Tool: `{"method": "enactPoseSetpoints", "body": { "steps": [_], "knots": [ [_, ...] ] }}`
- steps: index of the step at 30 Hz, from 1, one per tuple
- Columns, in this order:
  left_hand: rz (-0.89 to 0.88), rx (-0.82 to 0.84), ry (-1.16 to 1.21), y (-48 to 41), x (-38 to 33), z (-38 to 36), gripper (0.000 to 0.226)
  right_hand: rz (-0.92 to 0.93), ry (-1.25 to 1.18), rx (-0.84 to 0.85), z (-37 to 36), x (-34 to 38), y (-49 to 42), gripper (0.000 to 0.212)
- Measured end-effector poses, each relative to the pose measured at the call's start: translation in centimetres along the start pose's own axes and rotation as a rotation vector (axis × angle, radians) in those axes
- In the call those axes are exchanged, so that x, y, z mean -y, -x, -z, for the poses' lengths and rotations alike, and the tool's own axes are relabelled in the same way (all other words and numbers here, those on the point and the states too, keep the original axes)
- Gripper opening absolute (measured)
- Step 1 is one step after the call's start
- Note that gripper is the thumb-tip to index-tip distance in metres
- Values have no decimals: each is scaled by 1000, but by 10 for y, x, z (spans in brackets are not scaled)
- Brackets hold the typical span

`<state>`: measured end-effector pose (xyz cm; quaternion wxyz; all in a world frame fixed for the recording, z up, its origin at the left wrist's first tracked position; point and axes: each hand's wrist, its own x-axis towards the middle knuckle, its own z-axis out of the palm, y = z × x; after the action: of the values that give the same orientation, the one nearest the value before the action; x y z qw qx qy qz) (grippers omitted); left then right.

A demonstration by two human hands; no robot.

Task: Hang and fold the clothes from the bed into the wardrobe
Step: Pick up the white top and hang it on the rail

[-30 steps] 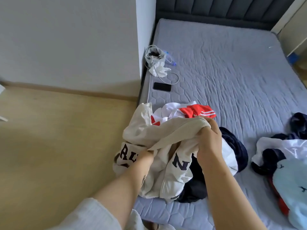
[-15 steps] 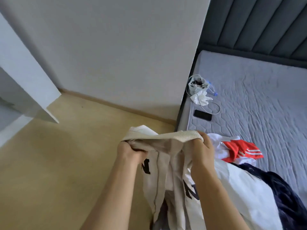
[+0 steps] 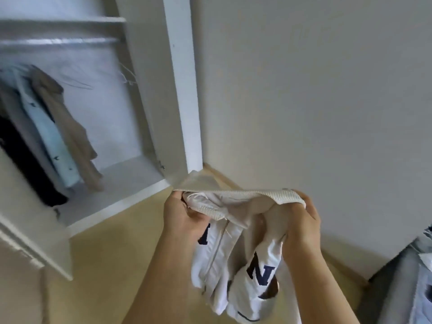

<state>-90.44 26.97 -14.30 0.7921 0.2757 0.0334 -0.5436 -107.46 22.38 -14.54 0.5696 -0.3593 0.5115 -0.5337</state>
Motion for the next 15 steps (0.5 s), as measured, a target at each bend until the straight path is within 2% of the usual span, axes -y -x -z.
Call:
{"method": "enactPoseSetpoints", "body": {
  "steps": [3, 7, 9, 12, 15],
  "knots": [
    [-139, -34, -32, -11, -49, 14, 23, -39, 20, 153, -54, -17, -11, 20],
    [-354, -130, 10, -35, -110, 28, 26, -89, 47, 314, -137, -36, -29, 28],
    [-451, -138, 14, -51, -138, 30, 24, -108, 50, 386, -179, -44, -41, 20],
    [-566, -156, 91, -86, -177, 24, 25, -84, 32, 532, -239, -48, -67, 36],
    [-663, -117, 99, -127, -216, 5, 22, -91, 83, 664, -296, -42, -103, 35]
  ]
}}
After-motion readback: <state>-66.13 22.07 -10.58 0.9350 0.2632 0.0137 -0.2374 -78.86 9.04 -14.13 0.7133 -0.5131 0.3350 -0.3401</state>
